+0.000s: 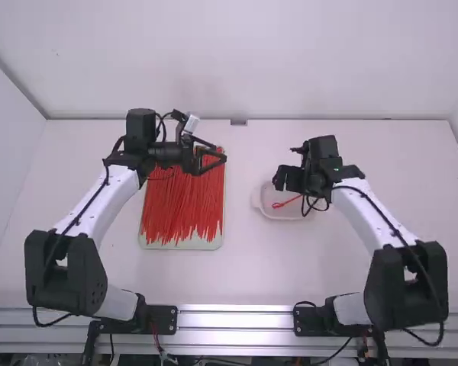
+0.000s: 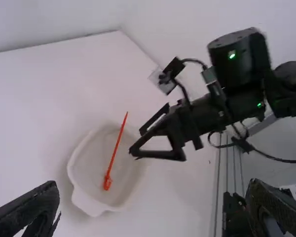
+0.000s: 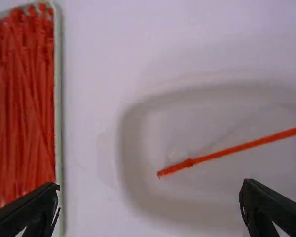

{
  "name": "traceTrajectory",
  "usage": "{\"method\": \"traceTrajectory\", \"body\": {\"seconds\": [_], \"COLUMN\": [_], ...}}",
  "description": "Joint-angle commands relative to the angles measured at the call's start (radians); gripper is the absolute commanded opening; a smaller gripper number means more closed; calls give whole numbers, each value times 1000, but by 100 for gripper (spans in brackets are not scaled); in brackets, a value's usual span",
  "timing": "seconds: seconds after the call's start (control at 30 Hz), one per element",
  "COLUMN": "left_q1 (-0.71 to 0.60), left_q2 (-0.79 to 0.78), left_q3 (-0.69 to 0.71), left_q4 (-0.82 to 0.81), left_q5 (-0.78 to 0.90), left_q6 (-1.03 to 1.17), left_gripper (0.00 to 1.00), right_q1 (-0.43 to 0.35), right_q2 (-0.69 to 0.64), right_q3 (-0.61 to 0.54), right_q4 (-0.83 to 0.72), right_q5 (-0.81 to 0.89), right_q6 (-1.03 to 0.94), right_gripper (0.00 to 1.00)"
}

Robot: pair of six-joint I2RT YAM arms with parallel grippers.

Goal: Fasten the cable tie

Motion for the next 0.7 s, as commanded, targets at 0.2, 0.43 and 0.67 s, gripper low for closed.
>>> {"method": "traceTrajectory", "body": {"seconds": [0.2, 0.43, 0.67], "left_q1": [2, -2, 28], "left_q2": [-116, -159, -188], "left_q3": [25, 25, -4], "left_q4": [-151, -209, -176], "left_q5": [-84, -210, -253], "left_q6": [111, 68, 48], "left_gripper": [99, 99, 96], "right_q1": [0, 3, -28], "right_q2": [-185, -265, -297], "right_q3": [27, 26, -3], "right_q4": [-124, -180, -163], "right_q5": [-5, -5, 22], "right_q6": [3, 0, -28], "right_gripper": [98, 98, 95]}}
